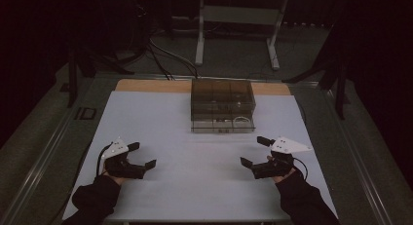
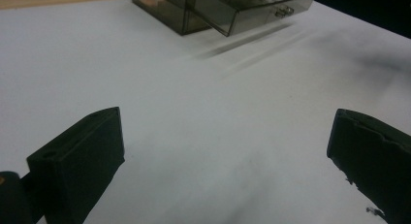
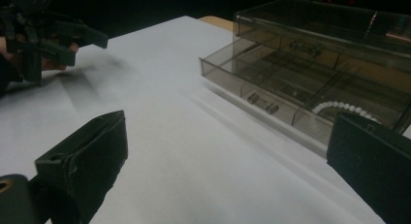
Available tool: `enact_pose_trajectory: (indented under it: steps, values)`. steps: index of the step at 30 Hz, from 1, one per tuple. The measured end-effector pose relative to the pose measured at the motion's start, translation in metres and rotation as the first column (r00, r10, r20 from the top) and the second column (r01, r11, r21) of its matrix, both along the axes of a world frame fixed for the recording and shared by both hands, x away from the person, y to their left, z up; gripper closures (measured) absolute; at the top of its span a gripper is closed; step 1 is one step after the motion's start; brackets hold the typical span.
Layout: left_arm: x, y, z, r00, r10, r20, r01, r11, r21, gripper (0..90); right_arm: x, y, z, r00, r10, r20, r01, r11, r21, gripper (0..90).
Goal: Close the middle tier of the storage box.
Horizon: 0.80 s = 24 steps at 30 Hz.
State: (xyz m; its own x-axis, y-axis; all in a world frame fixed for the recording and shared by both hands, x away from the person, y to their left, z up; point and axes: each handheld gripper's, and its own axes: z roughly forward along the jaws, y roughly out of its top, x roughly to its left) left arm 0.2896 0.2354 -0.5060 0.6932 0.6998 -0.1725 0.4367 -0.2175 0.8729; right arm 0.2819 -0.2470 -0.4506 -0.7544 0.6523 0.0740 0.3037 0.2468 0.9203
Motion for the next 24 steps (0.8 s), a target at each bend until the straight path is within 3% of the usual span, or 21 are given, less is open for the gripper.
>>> enact_pose_trajectory:
  steps: [18, 24]
  values:
    - [-0.002, 0.004, 0.002, 0.9998, 0.018, 0.007, -0.018, 0.9997, -0.017, 1.4, 0.017, 0.013, 0.016, 0.9983, -0.057, 0.016, 0.057, 0.9979, -0.032, 1.7]
    - [-0.004, 0.005, 0.004, 0.9996, 0.025, 0.016, -0.024, 0.9995, -0.020, 1.4, 0.027, 0.019, 0.014, 0.9911, -0.132, 0.016, 0.132, 0.9904, -0.039, 1.7]
